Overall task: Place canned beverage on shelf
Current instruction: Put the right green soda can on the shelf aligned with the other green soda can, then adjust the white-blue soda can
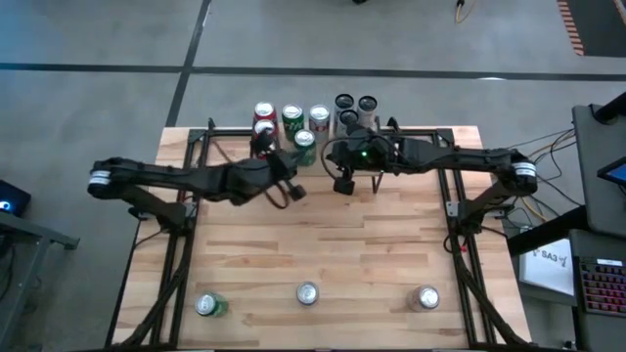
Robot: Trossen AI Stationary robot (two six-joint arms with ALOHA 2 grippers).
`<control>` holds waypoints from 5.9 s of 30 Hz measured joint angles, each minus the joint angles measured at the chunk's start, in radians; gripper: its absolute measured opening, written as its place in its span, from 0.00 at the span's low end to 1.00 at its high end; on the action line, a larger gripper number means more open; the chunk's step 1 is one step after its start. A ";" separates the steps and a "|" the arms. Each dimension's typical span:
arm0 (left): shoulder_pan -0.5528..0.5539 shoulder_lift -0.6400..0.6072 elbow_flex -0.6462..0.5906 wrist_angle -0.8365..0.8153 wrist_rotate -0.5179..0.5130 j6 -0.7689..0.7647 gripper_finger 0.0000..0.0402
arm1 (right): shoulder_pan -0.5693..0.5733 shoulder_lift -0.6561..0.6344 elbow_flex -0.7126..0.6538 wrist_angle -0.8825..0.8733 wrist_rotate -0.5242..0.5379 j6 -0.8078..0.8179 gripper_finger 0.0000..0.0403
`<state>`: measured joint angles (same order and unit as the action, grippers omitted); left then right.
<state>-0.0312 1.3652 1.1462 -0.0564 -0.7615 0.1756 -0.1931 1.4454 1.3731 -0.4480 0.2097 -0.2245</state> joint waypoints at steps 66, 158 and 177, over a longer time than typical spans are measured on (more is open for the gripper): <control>-0.007 -0.586 -0.470 0.180 0.100 0.159 0.00 | -0.411 0.410 0.928 -0.534 0.018 0.374 0.02; -0.007 -0.583 -0.471 0.174 0.100 0.159 0.00 | -0.288 0.415 0.909 -0.781 0.158 0.521 0.02; -0.007 -0.583 -0.471 0.168 0.100 0.159 0.00 | -0.292 0.460 0.927 -0.684 0.157 0.448 0.02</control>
<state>-0.0384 0.7818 0.6754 0.1120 -0.6617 0.3347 -0.4847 1.9058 2.2997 -1.1319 0.3672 0.2236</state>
